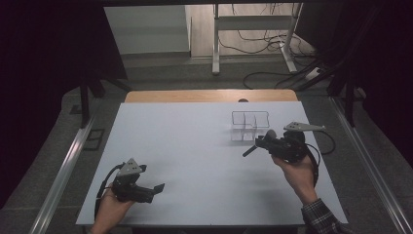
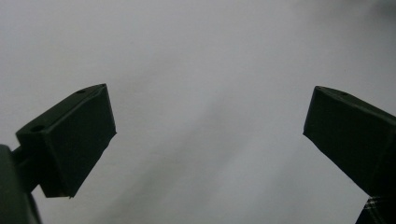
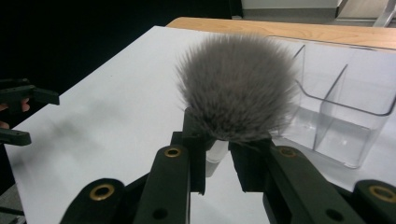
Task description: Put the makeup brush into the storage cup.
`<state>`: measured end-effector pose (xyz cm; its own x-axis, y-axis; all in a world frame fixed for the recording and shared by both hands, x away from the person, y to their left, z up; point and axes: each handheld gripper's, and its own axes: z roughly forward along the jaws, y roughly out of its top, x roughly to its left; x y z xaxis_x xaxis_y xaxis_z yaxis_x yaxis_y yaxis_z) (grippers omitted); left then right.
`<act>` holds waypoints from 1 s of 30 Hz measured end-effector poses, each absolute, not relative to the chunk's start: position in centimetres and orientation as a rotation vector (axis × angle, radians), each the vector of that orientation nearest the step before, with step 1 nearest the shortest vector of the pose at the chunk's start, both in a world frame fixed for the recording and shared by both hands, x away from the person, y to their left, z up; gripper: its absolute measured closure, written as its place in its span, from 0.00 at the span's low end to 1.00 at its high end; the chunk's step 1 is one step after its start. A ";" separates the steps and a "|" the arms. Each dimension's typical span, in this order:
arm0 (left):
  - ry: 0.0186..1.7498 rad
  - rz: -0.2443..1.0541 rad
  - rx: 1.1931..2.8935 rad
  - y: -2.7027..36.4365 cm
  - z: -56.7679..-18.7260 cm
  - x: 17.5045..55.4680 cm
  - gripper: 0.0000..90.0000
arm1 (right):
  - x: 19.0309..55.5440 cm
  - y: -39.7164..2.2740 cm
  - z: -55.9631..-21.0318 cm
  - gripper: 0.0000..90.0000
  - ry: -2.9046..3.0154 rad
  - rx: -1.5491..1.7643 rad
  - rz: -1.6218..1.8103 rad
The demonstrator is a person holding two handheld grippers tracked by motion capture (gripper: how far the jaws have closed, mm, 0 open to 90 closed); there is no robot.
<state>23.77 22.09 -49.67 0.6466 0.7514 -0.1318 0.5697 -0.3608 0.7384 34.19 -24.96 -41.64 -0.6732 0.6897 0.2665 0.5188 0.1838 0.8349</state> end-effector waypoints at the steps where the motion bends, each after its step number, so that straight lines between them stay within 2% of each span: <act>1: 1.029 0.292 2.073 22.2 -49.7 23.7 0.02 | 34.3 -25.0 -41.6 0.85 2.280 1.180 1.493; 30: 1.078 0.318 2.066 23.9 -49.9 23.0 0.02 | 36.6 -27.5 -39.7 0.85 2.189 1.207 1.490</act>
<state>23.01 23.90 -49.90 0.6107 0.7823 -0.1228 0.5903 -0.3464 0.7291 36.60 -27.46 -39.68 -0.6338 0.7331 0.2466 0.4983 0.1432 0.8551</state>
